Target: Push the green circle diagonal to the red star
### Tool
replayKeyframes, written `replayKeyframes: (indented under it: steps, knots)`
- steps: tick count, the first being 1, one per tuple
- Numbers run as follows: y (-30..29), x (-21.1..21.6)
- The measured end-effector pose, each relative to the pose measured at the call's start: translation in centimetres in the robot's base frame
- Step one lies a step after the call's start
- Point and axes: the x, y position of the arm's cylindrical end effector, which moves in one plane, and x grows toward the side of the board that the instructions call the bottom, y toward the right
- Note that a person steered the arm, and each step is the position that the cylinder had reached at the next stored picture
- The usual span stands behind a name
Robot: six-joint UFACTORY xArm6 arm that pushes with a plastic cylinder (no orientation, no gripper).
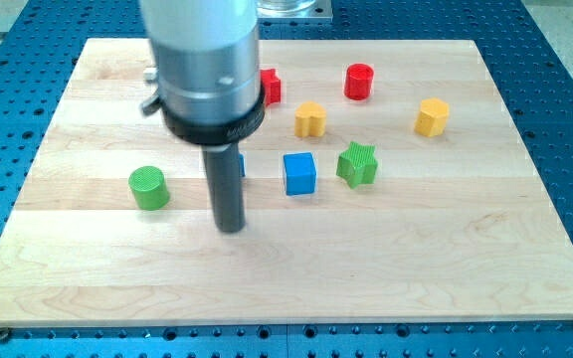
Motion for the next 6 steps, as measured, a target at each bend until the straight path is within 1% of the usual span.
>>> replayKeyframes:
  steps: [1, 2, 3, 4, 5, 6]
  knots:
    - [-4.2, 0.2]
    - [-8.1, -2.3]
    - [-8.4, -7.1]
    - [-8.4, -9.4]
    - [-10.6, -7.0]
    - [-13.0, -8.3]
